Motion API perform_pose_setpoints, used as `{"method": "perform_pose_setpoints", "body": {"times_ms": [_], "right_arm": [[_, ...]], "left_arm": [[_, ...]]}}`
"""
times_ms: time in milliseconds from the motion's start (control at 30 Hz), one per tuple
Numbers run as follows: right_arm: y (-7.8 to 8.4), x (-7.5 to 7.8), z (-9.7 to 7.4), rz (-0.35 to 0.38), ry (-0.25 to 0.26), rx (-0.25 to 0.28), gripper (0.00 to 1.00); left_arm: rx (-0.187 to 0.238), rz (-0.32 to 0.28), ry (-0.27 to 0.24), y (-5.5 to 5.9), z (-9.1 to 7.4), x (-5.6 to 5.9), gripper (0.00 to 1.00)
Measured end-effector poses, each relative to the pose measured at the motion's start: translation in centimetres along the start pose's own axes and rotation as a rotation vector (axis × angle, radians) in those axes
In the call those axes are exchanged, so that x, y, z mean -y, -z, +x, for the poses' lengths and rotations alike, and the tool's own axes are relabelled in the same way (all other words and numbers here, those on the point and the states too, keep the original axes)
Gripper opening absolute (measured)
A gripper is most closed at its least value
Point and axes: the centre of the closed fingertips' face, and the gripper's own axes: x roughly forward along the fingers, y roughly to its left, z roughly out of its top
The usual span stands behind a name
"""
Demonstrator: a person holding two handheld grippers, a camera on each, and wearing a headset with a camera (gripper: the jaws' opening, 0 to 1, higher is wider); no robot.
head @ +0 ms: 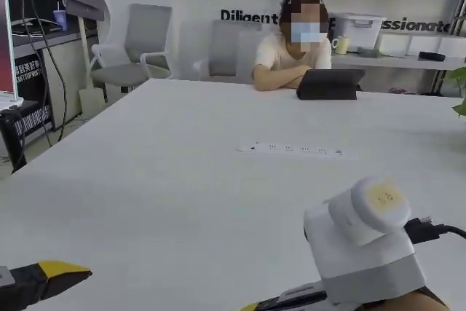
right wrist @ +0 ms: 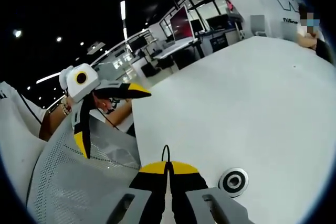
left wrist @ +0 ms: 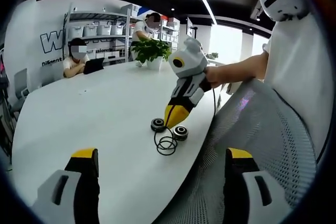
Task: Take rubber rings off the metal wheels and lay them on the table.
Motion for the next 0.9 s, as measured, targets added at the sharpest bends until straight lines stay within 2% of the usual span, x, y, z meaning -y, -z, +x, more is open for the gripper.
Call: {"method": "perform_pose_setpoints", "body": {"times_ms": [433, 900], "right_arm": [[2.3, 0.1, 1.3, 0.015, -0.01, -0.076, 0.0], [3.5, 1.7, 1.1, 0.061, 0.04, -0.113, 0.0]], "left_arm": [[-0.011, -0.022, 0.014, 0.4, 0.3, 0.4, 0.99], [-0.012, -0.036, 0.006, 0.6, 0.3, 0.1, 0.97]]}}
